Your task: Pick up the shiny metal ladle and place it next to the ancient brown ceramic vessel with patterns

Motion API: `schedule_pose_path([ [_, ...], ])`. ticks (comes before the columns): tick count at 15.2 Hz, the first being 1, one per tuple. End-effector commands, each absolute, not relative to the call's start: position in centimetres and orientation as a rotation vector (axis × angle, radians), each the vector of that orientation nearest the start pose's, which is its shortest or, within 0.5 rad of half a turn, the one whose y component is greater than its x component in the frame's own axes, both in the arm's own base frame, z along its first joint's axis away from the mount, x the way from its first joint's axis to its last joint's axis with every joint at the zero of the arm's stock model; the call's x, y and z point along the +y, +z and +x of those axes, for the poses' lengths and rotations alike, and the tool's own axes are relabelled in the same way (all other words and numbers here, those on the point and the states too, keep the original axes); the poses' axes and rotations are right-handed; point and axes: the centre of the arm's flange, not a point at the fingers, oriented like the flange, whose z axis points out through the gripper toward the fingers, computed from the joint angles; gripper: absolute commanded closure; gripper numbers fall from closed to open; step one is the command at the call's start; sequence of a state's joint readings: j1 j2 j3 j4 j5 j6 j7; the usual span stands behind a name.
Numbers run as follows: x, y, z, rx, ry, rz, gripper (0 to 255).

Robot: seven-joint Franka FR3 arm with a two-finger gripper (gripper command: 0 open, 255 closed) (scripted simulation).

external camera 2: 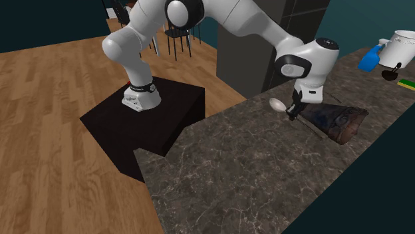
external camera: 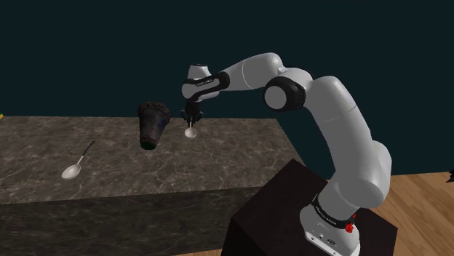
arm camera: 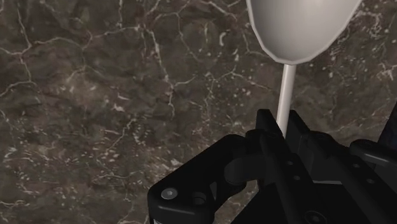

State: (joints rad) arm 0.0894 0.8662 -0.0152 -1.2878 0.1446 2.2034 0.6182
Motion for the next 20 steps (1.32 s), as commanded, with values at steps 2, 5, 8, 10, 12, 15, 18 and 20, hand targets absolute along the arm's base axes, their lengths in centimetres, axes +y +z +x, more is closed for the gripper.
schedule_pose_path([
  [2, 6.4, 21.3, 75.1, 0.924, -0.016, -2.879, 255],
  [5, 6.4, 19.8, 75.1, 0.924, -0.016, -2.879, 255],
  [8, 6.4, 18.2, 75.1, 0.924, -0.016, -2.879, 255],
  [10, 6.4, 17.1, 75.1, 0.924, -0.016, -2.879, 255],
  [12, 6.4, 16.1, 75.1, 0.924, -0.016, -2.879, 255],
  [15, 6.4, 14.5, 75.1, 0.924, -0.016, -2.879, 255],
  [18, 6.4, 12.9, 75.1, 0.924, -0.016, -2.879, 255],
  [20, 6.4, 11.7, 75.1, 0.924, -0.016, -2.879, 255],
])
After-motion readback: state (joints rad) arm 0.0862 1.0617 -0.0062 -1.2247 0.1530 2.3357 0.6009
